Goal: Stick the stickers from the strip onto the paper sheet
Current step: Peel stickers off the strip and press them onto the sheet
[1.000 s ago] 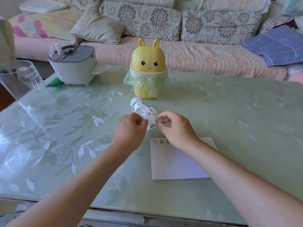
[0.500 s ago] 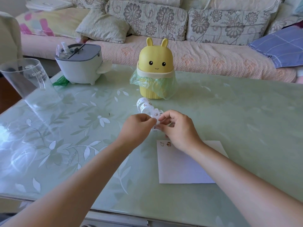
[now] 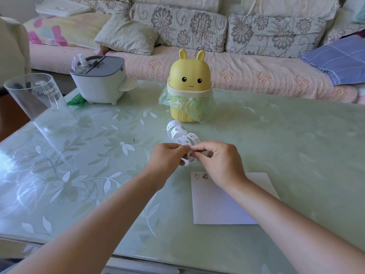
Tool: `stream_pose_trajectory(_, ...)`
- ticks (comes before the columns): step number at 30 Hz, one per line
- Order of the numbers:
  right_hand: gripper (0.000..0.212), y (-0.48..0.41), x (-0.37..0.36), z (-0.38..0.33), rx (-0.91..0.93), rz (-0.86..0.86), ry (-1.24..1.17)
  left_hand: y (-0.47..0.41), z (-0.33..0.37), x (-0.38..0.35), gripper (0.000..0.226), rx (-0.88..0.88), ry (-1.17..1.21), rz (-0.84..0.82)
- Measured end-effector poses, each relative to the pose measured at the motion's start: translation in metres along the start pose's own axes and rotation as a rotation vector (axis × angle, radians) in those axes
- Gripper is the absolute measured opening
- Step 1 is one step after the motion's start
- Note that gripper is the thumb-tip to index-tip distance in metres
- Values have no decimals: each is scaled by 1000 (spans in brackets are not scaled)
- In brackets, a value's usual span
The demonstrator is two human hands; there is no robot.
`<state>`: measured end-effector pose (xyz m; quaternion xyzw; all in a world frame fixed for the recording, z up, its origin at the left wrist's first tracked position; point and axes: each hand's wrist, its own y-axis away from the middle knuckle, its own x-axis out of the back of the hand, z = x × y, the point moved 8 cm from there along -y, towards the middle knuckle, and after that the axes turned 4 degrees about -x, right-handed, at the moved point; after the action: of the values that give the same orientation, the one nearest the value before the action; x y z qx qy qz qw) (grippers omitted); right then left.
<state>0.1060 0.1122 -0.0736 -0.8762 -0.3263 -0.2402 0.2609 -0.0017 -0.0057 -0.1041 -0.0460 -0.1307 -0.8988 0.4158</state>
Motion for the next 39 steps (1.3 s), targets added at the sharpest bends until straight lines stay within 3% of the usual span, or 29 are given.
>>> stream_pose_trajectory(6,10,0,-3,-8,130,9,74,-1,-2,0,20,33,9,4)
stream_pose_trajectory(9,11,0,-5,-9,117,-36,39,-5,-2,6,24,-17,-133,66)
stream_pose_trajectory(13,12,-1,-3,-1,-4,-104,-66,-10,5,14,34,-139,-397,170)
stream_pose_trajectory(17,13,0,7,15,-201,-190,-156,-7,12,12,27,-233,-521,194)
stream_pose_trajectory(22,5,8,22,37,-373,-284,-160,12,32,3,24,-528,-619,249)
stream_pose_trajectory(26,5,22,36,59,-481,-358,-91,36,48,-22,18,-830,-690,181)
stream_pose_trajectory(29,9,25,43,66,-497,-366,-46,53,48,-49,12,-991,-725,24)
stream_pose_trajectory(33,9,26,46,67,-508,-363,-60,61,23,-76,9,-1038,-831,-153)
stream_pose_trajectory(39,9,23,38,70,-497,-374,-24,55,5,-76,31,-996,-915,-128)
